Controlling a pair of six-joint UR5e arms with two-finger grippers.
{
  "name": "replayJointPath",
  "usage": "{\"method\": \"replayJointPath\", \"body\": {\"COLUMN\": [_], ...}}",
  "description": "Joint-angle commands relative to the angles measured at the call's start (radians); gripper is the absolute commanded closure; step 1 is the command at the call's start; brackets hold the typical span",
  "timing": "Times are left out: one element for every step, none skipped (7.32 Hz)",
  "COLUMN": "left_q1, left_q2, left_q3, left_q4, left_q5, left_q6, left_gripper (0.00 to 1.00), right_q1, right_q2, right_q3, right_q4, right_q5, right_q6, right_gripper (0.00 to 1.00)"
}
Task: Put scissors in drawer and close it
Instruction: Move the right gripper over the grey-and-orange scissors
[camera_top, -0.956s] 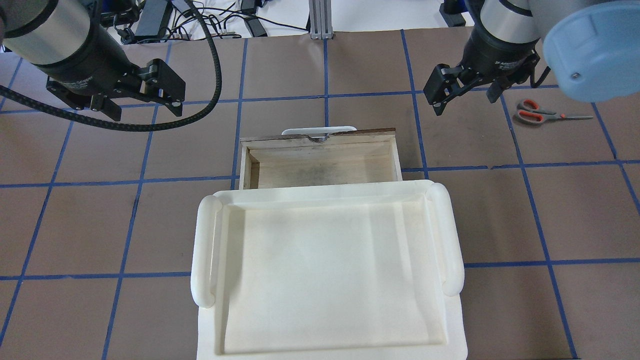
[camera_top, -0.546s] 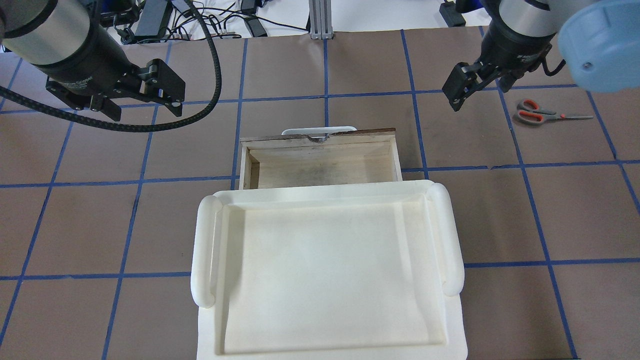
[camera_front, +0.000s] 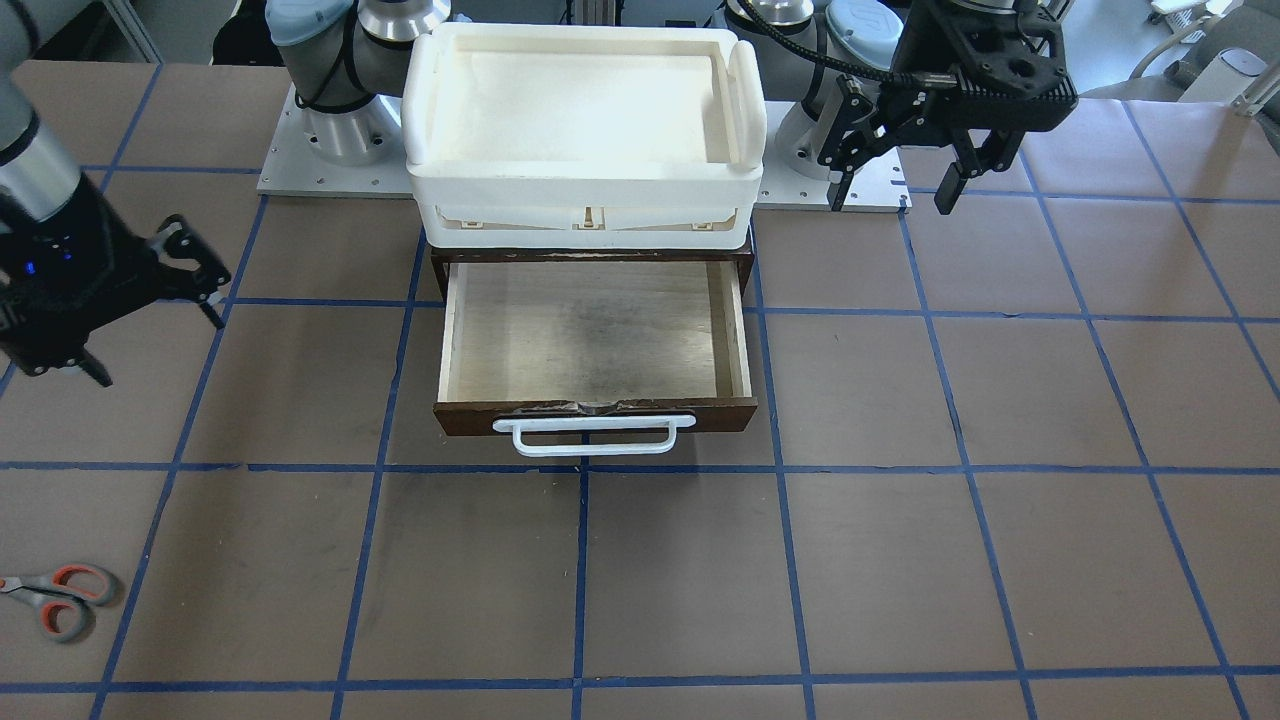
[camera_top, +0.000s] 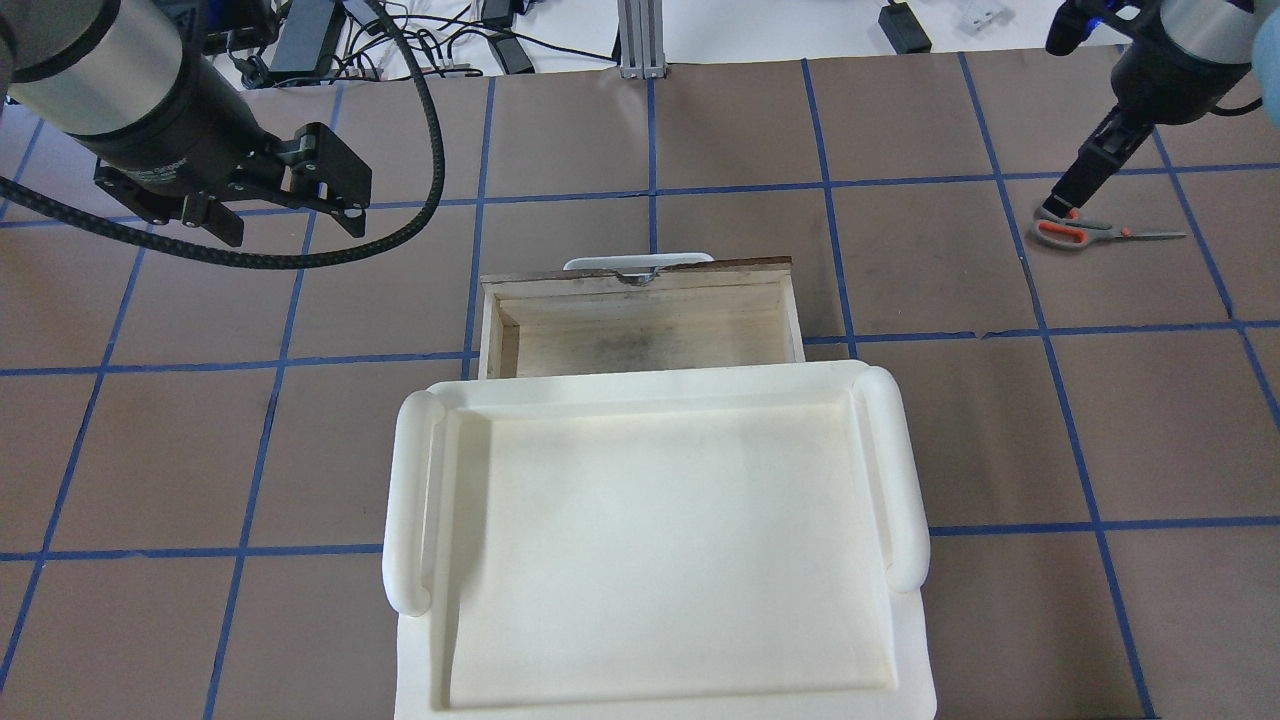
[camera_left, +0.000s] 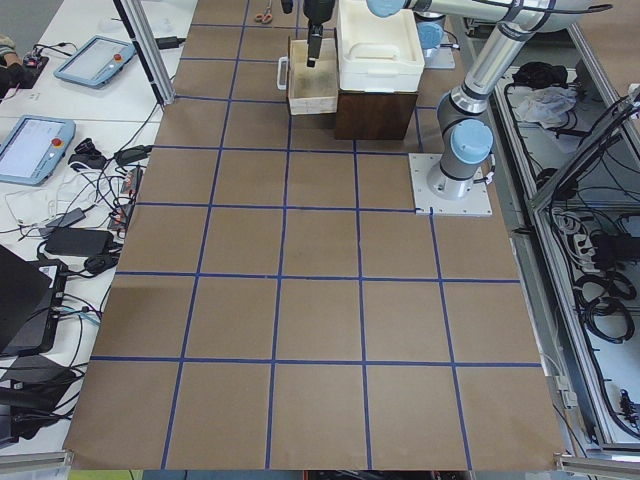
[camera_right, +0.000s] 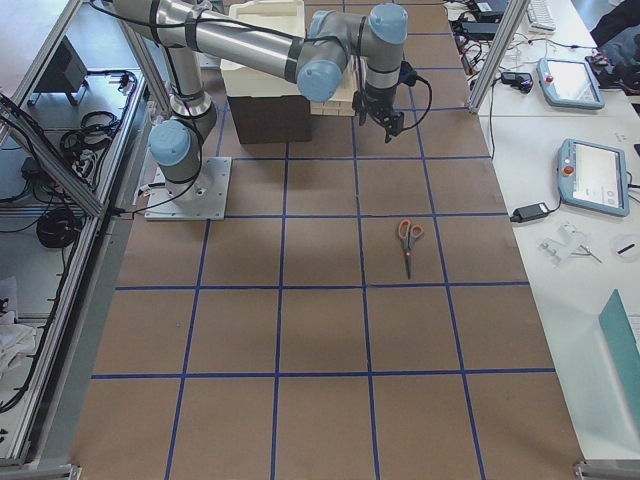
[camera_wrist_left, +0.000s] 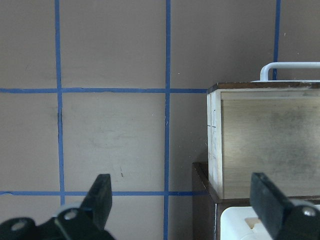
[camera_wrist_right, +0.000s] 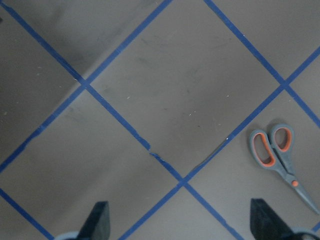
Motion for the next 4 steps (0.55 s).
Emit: {"method": "replayJointPath", "body": {"left_q1": [0.000, 0.000, 0.000, 0.000], "left_q2": [0.000, 0.000, 0.000, 0.000], "left_q3": [0.000, 0.000, 0.000, 0.000], "left_q4": [0.000, 0.000, 0.000, 0.000], "left_q5": [0.000, 0.000, 0.000, 0.000], "left_q6": [0.000, 0.000, 0.000, 0.000], "left_gripper": [0.00, 0.00, 0.00, 0.00], "right_q1": [-0.054, -0.103, -0.124, -0.131], "right_q2": [0.075, 0.114, 0.157, 0.198], "right_q3": [-0.001, -0.002, -0.003, -0.004], "right_q4": [-0.121, -0.126, -0.177, -0.245], "right_q5": [-0.017, 0.000, 0.002, 0.002], "right_q6": [-0.216, -0.239, -0.359, -0.468], "right_gripper": [0.01, 0.01, 0.01, 0.02]}}
